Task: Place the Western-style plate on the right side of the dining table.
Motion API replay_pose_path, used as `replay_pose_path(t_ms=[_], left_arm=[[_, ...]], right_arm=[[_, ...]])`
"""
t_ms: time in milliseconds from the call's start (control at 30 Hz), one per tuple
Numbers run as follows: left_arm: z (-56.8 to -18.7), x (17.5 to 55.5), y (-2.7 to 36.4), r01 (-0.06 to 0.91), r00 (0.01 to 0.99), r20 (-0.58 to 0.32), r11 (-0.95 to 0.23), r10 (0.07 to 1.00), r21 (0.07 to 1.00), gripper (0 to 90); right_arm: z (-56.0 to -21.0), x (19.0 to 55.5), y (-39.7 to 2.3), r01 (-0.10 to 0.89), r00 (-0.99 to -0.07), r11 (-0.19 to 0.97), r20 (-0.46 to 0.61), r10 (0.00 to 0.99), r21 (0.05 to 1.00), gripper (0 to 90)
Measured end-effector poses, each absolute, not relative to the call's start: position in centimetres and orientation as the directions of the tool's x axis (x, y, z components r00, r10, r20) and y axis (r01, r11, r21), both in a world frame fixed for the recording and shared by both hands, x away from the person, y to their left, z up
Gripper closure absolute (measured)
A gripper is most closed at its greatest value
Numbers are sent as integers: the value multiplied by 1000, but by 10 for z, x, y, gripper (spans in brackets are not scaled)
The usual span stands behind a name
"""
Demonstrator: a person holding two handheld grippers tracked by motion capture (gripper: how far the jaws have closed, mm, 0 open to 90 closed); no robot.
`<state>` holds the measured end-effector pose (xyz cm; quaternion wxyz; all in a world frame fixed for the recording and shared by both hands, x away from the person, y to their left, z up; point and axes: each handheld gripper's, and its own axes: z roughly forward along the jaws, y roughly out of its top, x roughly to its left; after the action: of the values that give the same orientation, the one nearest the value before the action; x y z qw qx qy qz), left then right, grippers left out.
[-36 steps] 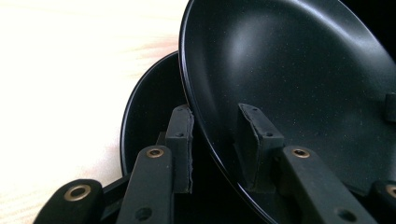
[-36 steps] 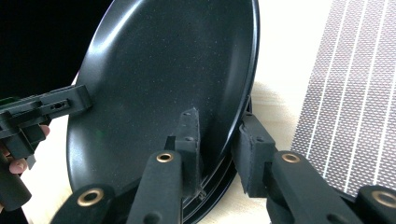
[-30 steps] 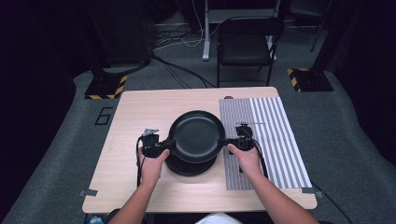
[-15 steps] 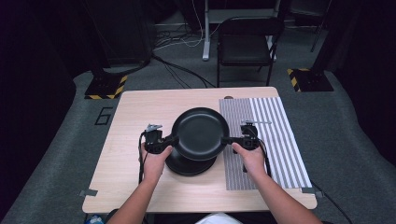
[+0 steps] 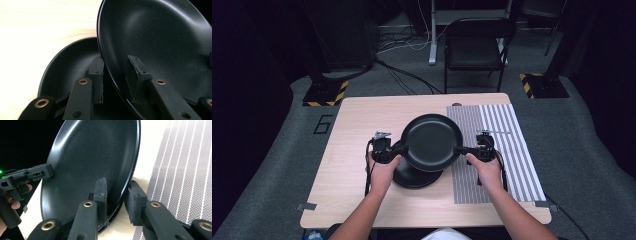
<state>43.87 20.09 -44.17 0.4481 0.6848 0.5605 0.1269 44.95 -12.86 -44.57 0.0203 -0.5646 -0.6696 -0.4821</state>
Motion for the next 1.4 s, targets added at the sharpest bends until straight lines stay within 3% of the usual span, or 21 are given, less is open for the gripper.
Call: replay_pose_path(t_ms=[1400], left_arm=[[-427, 449, 172, 647, 380, -314, -7, 870, 763, 673]], right_arm=[[-443, 445, -157, 772, -331, -169, 615, 716, 612, 723]])
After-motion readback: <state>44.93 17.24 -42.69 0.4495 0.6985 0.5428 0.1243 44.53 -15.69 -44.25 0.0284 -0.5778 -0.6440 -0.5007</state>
